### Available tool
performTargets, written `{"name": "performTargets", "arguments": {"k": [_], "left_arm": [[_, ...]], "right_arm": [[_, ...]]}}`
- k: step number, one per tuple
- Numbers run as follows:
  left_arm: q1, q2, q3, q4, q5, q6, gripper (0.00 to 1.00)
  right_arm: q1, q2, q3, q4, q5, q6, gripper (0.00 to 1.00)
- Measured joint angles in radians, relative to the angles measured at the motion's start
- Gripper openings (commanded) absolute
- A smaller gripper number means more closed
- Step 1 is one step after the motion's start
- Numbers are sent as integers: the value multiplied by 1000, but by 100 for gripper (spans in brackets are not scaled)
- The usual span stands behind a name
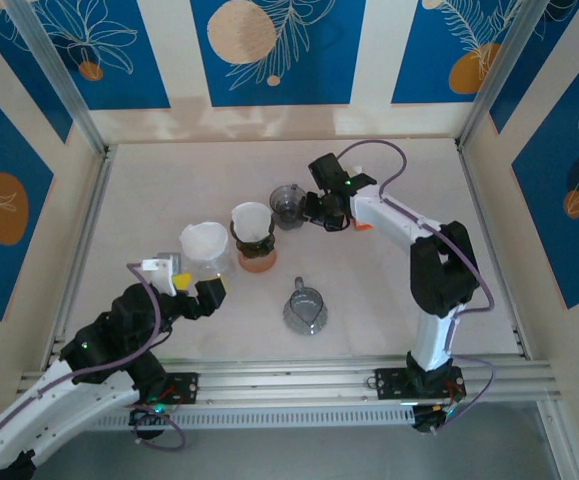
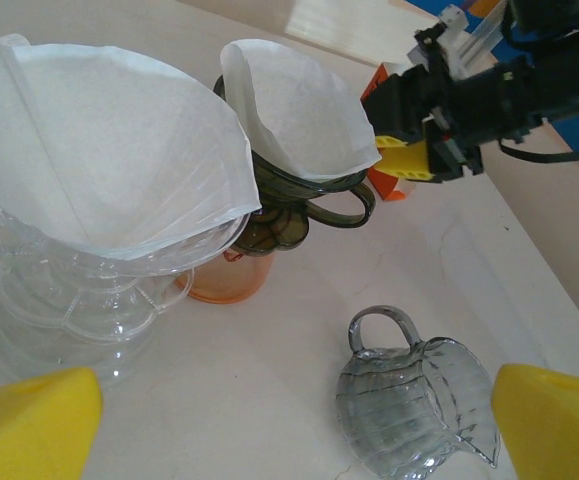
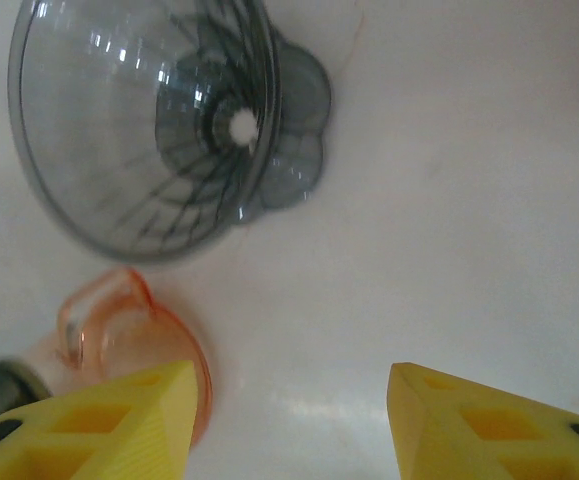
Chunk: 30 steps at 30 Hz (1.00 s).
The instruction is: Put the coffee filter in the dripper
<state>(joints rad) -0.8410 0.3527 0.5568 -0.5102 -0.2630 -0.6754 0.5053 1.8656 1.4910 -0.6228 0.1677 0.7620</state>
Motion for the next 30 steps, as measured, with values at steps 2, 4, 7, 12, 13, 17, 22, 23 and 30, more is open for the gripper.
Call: {"name": "performTargets", "arguments": {"k": [2,4,7,12,13,17,22,23,30], "left_arm": [[0,-7,0,0,0,0,100],[0,-11,0,0,0,0,100],[0,-13,0,0,0,0,100],[0,-15,-1,0,0,0,100],[0,-18,-1,0,0,0,100],[0,-30,-2,-3,-1,0,100],[0,-43,-10,-5,-1,0,100],[0,-43,-11,-5,-1,0,100],[0,-43,-12,-5,-1,0,100]], "right_arm": [[-10,36,30,8,-1,9,54],[-18,78,71,12,-4,19,54],[-29,126,106,26,-16,35,54],[-42,185,144,33,-36,64,46],[-43,195,150,36,-41,69,42],[-45,213,154,37,-46,90,26],[-46,214,154,43,-48,103,12],[-46,212,151,54,-50,107,11],[-54,144,56,92,-45,120,0]]}}
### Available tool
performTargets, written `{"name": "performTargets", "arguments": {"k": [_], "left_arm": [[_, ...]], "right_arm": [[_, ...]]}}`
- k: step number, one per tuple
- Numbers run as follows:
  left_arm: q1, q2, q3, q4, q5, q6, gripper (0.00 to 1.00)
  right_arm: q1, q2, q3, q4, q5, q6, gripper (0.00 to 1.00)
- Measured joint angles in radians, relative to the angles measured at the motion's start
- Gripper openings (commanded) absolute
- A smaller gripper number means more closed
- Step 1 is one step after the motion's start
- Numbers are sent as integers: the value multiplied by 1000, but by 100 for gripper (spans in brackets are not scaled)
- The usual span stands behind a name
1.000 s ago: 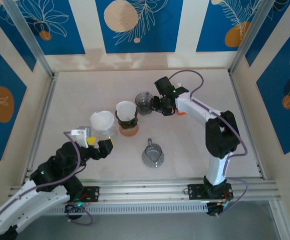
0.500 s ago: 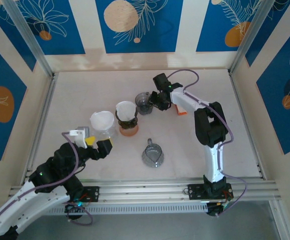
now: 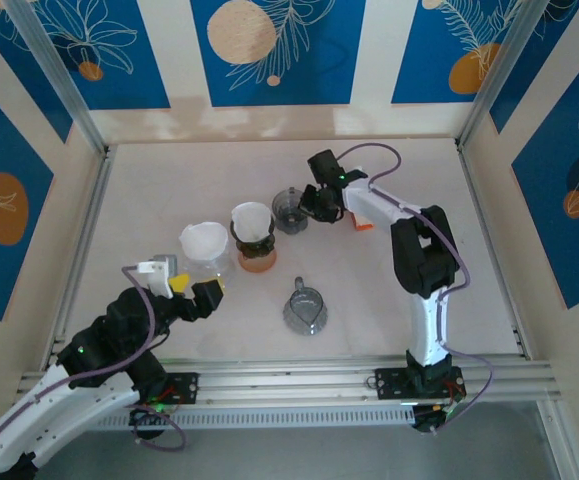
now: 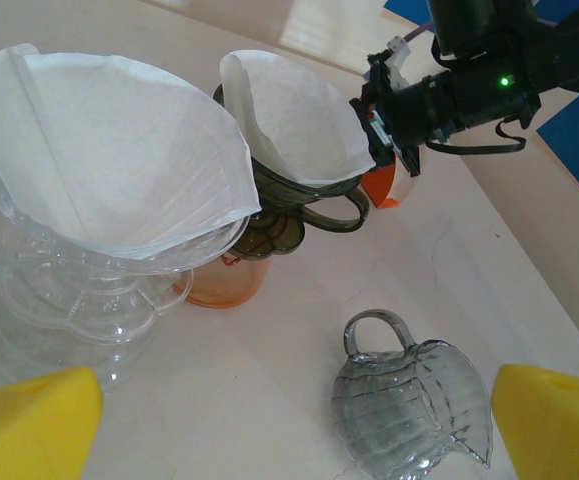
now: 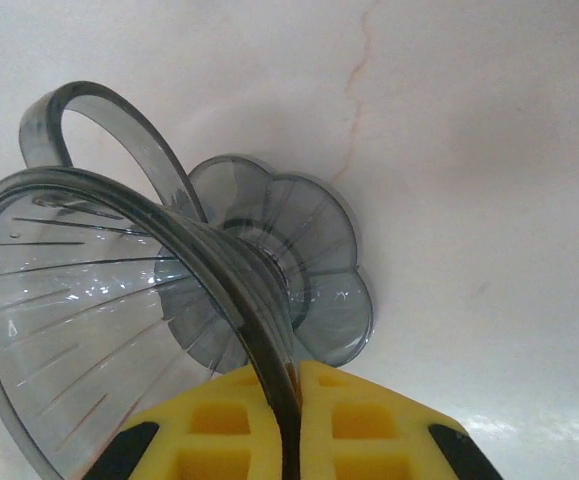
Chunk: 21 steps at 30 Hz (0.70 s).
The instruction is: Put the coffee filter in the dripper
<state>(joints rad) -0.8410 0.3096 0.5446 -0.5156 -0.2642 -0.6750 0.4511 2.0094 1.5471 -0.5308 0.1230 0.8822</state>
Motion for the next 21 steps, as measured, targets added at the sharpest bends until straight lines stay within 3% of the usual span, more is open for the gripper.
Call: {"name": "performTargets", "arguments": {"k": [8,21], "left_arm": [[0,1,0,0,0,0,100],[0,1,0,1,0,0,100]], "right_arm": [[-13,-148,-143,-11,49,-7,0],[-23,-588,-408,-78,72,-52,0]]}}
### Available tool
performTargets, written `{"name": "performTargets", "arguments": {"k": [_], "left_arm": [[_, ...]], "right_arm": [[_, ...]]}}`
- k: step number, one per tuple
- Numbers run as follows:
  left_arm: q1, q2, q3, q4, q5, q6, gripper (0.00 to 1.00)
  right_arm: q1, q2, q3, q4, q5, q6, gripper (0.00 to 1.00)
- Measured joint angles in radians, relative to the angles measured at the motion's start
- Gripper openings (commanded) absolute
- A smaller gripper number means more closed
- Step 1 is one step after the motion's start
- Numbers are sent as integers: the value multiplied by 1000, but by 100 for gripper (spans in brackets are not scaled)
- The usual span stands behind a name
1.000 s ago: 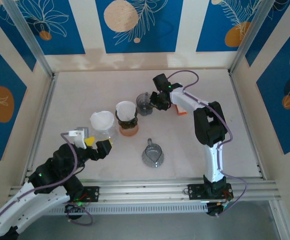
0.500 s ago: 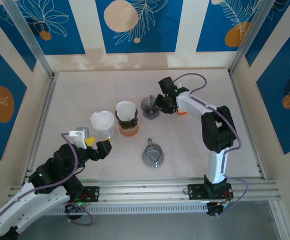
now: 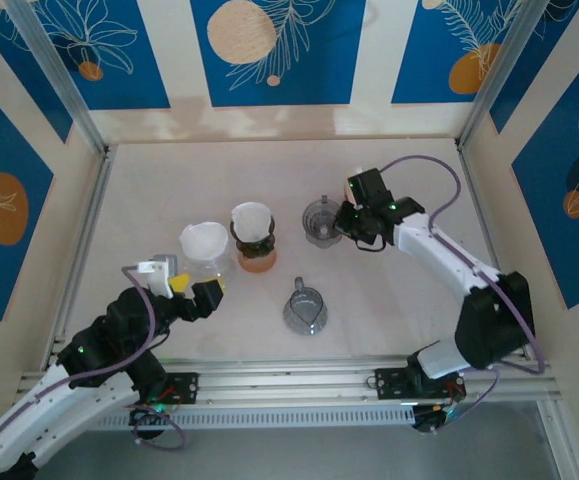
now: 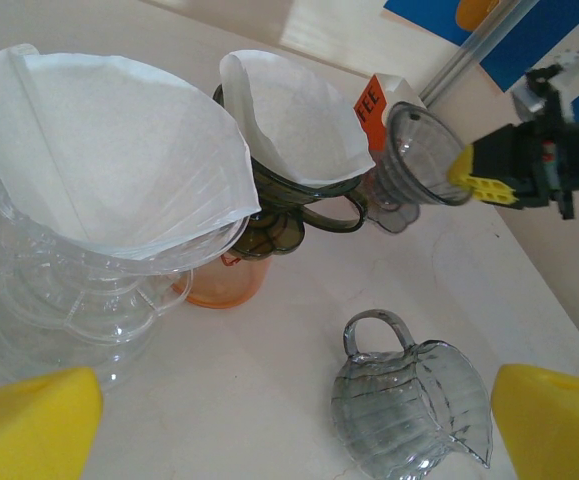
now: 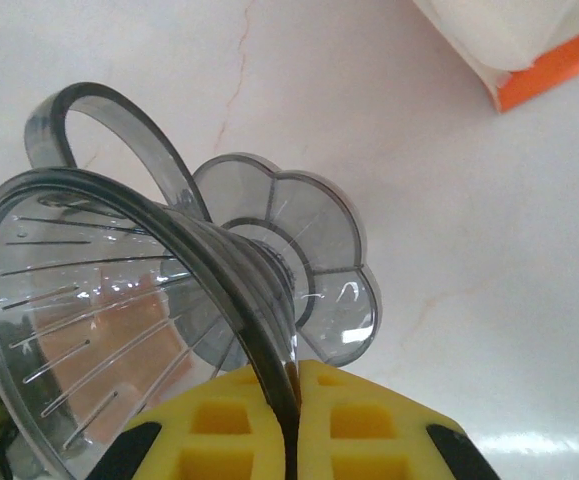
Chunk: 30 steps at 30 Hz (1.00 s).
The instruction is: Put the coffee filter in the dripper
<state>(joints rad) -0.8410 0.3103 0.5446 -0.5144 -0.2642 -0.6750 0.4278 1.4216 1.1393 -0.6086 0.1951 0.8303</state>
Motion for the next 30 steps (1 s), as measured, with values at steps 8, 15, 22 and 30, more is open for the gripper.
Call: {"name": "performTargets", "arguments": {"k": [8,15,22,30], "left_arm": [[0,0,0,2,0,-5,100],[0,19,-3,6,0,-4,100],[0,22,-6,12,0,-5,100],[0,18,-11,12,0,-7,100]], "right_arm": [[12,-232,-68,-123,-76,-44,0],[95,-266,-68,-231,-181,-83,0],[212,-225,-68,-314,-215,-97,0],[236,-219,-62,-335,-226,-95,0]]}}
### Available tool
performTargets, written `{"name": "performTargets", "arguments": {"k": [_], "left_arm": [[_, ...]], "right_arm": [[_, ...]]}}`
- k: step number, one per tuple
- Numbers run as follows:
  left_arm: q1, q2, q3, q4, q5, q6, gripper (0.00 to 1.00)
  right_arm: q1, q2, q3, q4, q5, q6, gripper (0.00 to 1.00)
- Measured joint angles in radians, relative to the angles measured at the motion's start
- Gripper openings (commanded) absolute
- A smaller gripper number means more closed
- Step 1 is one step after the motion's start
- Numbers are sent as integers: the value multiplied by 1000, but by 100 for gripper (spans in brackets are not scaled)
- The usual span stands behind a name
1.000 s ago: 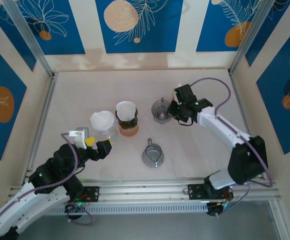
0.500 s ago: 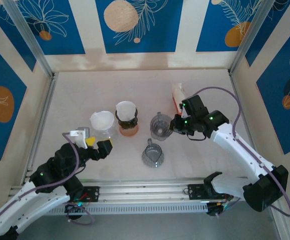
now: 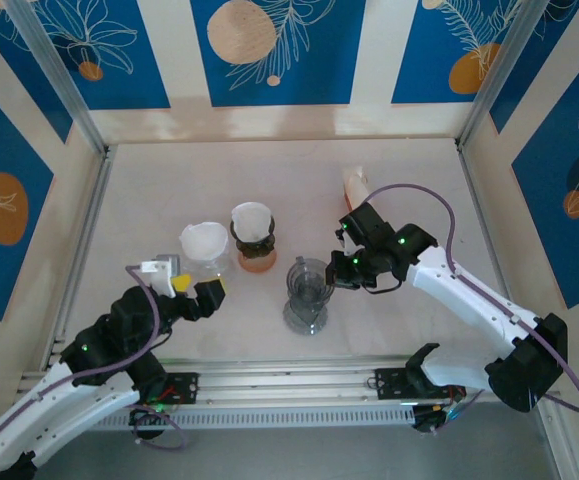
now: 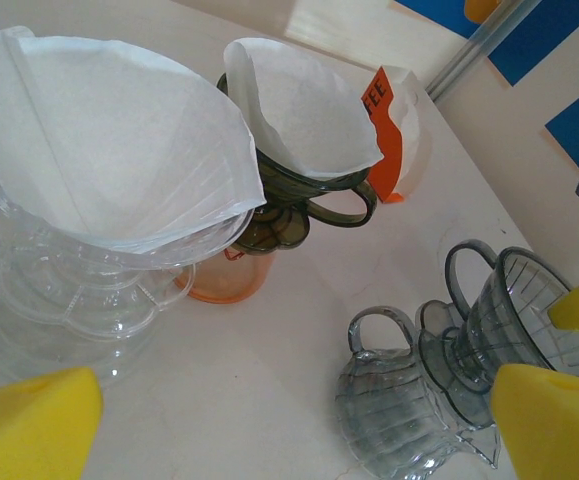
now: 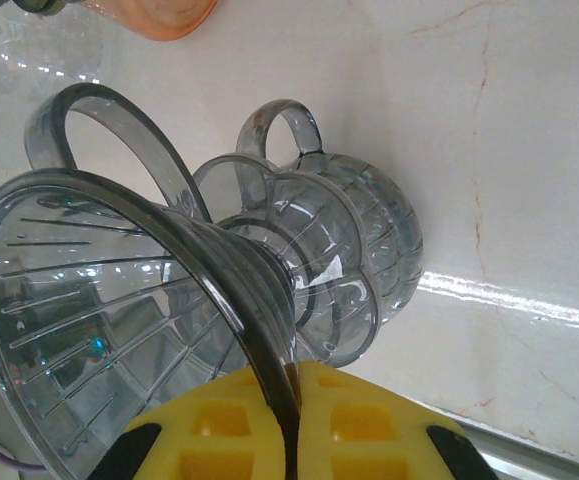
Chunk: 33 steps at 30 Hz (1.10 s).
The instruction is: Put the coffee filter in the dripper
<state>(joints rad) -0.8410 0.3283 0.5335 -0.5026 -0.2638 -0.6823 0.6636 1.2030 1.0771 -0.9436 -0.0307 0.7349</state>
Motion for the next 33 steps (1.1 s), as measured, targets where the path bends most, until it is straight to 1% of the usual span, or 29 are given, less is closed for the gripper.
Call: {"name": "performTargets", "arguments": {"k": [9,15,16,18,21,24,26,28,33], "left_arm": [[0,0,-5,0,0,0,100],[0,-2,-10,0,0,0,100],[0,-3,-10,0,0,0,100],[0,-6,-10,0,0,0,100],[0,-8,-10,-1,0,0,100],[0,-14,-10,0,0,0,100],[0,-14,-10,0,0,0,100],[0,-14,-11,0,0,0,100],[0,-14,-11,0,0,0,100]], "right_arm": [[40,7,24,-59,1,7,0],[55,31,24,-50,4,11,0],[55,36,24,-46,5,11,1],[56,40,24,-40,5,11,7],[57,40,24,-40,5,16,20],[59,41,24,-40,10,23,37],[61,40,24,-40,16,19,45],[63,36,24,-40,24,27,50],[63,17,24,-41,45,29,55]]}}
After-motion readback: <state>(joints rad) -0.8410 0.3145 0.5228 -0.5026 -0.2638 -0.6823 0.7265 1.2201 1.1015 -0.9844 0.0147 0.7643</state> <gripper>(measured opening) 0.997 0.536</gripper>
